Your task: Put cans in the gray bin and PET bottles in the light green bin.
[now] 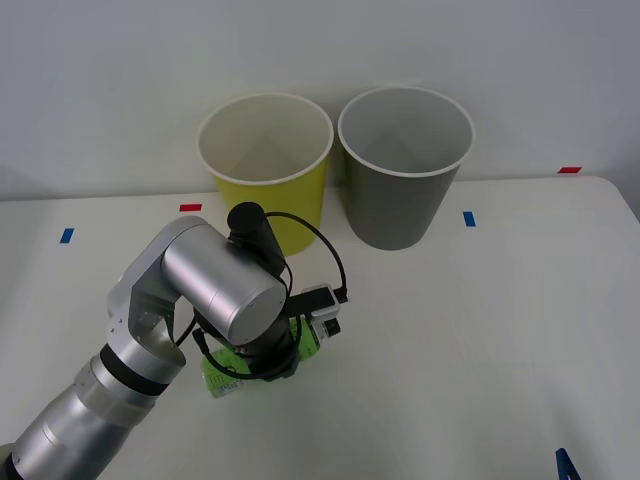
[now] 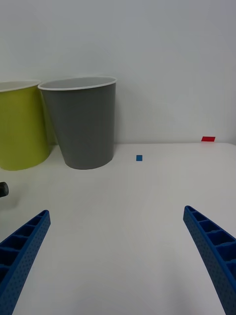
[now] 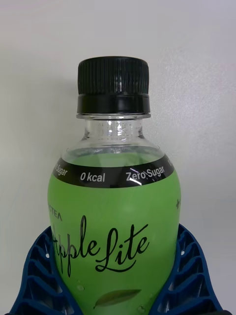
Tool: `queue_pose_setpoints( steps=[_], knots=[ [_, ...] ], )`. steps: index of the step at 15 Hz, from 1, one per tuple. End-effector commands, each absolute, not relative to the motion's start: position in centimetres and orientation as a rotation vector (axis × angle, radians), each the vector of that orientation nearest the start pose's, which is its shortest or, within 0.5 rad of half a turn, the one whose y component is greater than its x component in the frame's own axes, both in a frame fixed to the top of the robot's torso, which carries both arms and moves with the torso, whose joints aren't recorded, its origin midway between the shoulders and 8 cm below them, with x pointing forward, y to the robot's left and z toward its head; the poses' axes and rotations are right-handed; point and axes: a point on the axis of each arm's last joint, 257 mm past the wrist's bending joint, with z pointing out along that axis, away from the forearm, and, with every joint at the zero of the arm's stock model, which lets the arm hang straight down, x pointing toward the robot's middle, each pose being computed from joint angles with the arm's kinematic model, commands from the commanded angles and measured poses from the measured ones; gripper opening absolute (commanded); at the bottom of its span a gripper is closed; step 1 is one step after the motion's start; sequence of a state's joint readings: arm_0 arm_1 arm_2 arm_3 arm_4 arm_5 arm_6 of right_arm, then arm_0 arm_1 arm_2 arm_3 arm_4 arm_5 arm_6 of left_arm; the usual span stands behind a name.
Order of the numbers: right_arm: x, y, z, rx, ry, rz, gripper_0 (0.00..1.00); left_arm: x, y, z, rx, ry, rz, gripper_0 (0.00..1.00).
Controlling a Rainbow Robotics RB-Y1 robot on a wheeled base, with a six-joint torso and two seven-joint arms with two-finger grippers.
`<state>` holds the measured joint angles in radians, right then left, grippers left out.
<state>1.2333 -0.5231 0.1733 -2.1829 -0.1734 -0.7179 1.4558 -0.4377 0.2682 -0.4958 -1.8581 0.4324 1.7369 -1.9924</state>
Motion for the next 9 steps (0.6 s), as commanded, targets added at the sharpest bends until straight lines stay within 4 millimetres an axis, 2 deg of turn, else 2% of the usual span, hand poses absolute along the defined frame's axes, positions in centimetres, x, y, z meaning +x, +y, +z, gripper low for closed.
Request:
queue_pose_setpoints(
  steps=[1, 5, 9],
  knots=[
    [18.9, -27.4, -19.2, -0.079, 1.535, 0.105, 0.94, 39.0, 5.9, -28.8, 1.424, 2.303, -0.025, 0.00],
    [18.9, -27.4, -19.2, -0.079, 1.535, 0.105, 0.94, 38.5, 6.3, -24.9, 1.204, 2.229, -0.047, 0.00],
    [18.9, -27.4, -19.2, -0.079, 1.535, 0.105, 0.94, 36.9, 7.9, -20.7, 1.050, 2.188, -0.107, 0.00]
  ],
)
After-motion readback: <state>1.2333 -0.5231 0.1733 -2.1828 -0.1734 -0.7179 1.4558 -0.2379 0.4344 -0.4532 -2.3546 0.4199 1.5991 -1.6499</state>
